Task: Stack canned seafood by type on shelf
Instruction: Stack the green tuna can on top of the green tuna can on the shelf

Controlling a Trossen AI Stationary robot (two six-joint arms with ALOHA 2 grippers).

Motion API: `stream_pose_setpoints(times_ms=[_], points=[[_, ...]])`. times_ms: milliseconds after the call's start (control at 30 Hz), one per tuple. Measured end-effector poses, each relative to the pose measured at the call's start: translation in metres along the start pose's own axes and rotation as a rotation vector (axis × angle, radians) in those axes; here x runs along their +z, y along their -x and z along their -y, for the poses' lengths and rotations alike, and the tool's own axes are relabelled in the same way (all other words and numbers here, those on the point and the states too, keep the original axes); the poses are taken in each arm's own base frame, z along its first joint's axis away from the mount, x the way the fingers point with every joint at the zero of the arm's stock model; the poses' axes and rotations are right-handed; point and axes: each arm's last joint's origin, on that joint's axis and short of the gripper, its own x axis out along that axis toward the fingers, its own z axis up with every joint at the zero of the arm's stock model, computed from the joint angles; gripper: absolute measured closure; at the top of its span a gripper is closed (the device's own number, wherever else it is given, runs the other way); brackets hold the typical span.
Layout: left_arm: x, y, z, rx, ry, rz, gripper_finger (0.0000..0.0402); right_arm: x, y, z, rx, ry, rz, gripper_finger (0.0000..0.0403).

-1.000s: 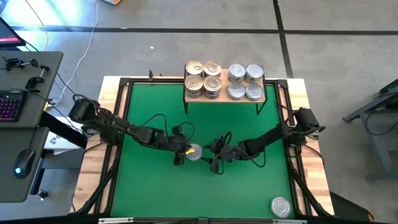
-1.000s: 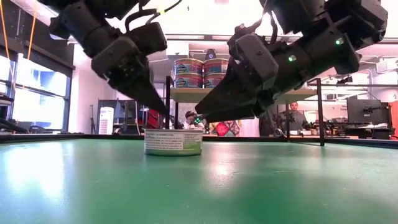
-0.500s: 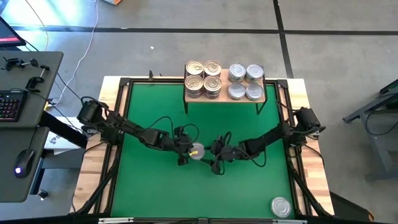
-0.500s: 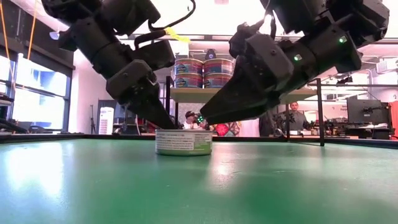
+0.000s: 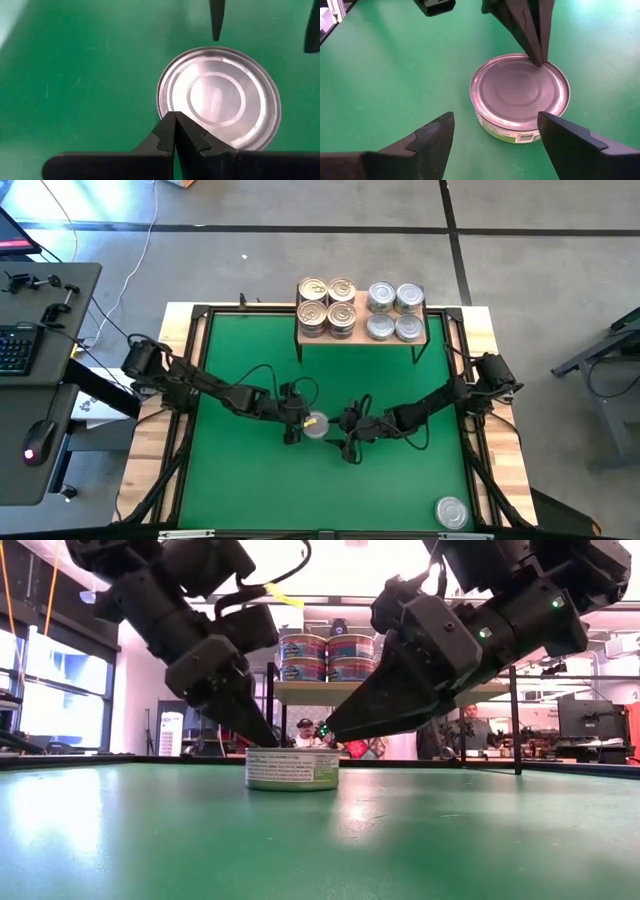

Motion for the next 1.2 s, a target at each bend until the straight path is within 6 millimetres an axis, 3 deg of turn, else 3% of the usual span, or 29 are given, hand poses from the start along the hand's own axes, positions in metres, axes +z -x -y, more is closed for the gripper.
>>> stream_pose_setpoints(times_ms=[300, 500, 667, 867, 1067, 1200], points=[[-0.005, -0.009, -0.002, 0.017, 0.013, -0.035, 0.0401, -0.003, 0.001, -0.003, 0.003, 0.03, -0.016, 0.0124], [-0.012, -0.009, -0.004, 0.021, 0.008, -0.058, 0.0401, 0.007, 0.018, -0.016, -0.007, 0.1, 0.025, 0.0124], [-0.029, -0.012, -0.01, -0.025, 0.081, 0.03, 0.0401, 0.014, 0.031, -0.022, -0.041, 0.14, 0.039, 0.0124], [-0.048, -0.01, -0.015, -0.073, 0.133, 0.133, 0.0402, 0.013, 0.032, -0.023, -0.013, 0.208, 0.022, 0.0124], [-0.053, -0.009, -0.016, -0.083, 0.152, 0.155, 0.0401, 0.013, 0.031, -0.022, -0.021, 0.222, 0.023, 0.0124], [-0.052, -0.009, -0.016, -0.098, 0.132, 0.166, 0.0402, 0.013, 0.031, -0.02, -0.03, 0.344, 0.014, 0.0124]])
